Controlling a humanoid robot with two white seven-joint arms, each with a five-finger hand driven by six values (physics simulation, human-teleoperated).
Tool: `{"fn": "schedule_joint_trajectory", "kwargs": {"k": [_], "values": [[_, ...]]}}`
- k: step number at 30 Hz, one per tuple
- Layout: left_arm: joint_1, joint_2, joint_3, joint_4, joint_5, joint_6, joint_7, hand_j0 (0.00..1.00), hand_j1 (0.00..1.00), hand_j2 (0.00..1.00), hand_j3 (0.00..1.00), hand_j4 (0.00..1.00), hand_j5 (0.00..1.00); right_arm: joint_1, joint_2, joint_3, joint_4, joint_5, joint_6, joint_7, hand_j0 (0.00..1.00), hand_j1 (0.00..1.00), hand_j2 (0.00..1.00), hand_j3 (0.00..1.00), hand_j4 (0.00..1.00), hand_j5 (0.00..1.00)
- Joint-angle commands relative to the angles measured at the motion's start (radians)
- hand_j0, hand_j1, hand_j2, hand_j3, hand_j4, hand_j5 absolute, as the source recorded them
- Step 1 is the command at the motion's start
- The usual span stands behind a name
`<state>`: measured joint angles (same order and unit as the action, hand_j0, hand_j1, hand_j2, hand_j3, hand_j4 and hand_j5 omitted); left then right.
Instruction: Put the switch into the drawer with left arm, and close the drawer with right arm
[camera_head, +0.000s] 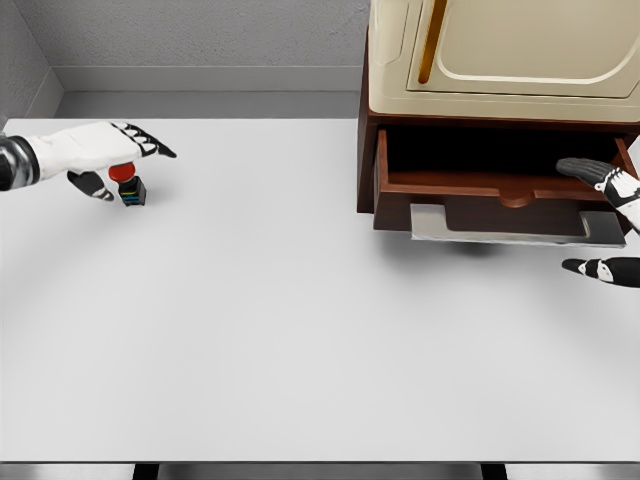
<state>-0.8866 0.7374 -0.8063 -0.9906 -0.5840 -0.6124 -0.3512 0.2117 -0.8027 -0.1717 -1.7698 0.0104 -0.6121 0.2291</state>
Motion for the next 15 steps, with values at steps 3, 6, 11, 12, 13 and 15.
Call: {"fn": "schedule_joint_trajectory", "kwargs": {"k": [3, 6, 11, 12, 13, 15], "values": [[-0.008, -0.026, 0.001, 0.053, -0.014, 0.002, -0.002, 0.91, 0.91, 0.91, 0.91, 0.91, 0.91, 0.0, -0.001, -0.002, 0.0, -0.007, 0.001, -0.001, 1.0, 1.0, 1.0, 1.0, 1.0, 1.0], [-0.017, -0.036, -0.001, 0.084, -0.025, 0.002, -0.002, 0.91, 0.91, 0.91, 0.91, 0.91, 0.91, 0.0, -0.001, -0.002, 0.0, -0.007, 0.001, -0.001, 1.0, 1.0, 1.0, 1.0, 1.0, 1.0], [-0.017, -0.036, -0.001, 0.087, -0.025, 0.002, -0.026, 0.77, 0.77, 0.77, 0.77, 0.77, 0.77, 0.0, -0.001, -0.002, 0.0, -0.007, 0.001, -0.001, 1.0, 1.0, 1.0, 1.0, 1.0, 1.0], [-0.017, -0.038, -0.001, 0.087, -0.025, 0.002, -0.028, 0.76, 0.76, 0.76, 0.76, 0.76, 0.76, 0.0, -0.001, -0.002, 0.0, -0.007, 0.001, -0.001, 1.0, 1.0, 1.0, 1.0, 1.0, 1.0], [-0.017, -0.038, -0.001, 0.087, -0.025, 0.002, -0.029, 0.73, 0.73, 0.73, 0.73, 0.73, 0.73, 0.0, -0.001, -0.002, 0.0, -0.007, 0.001, -0.001, 1.0, 1.0, 1.0, 1.0, 1.0, 1.0], [-0.017, -0.038, -0.001, 0.087, -0.025, 0.002, -0.031, 0.7, 0.7, 0.7, 0.7, 0.7, 0.7, 0.0, -0.001, -0.002, 0.0, -0.007, 0.001, -0.001, 1.0, 1.0, 1.0, 1.0, 1.0, 1.0]]}}
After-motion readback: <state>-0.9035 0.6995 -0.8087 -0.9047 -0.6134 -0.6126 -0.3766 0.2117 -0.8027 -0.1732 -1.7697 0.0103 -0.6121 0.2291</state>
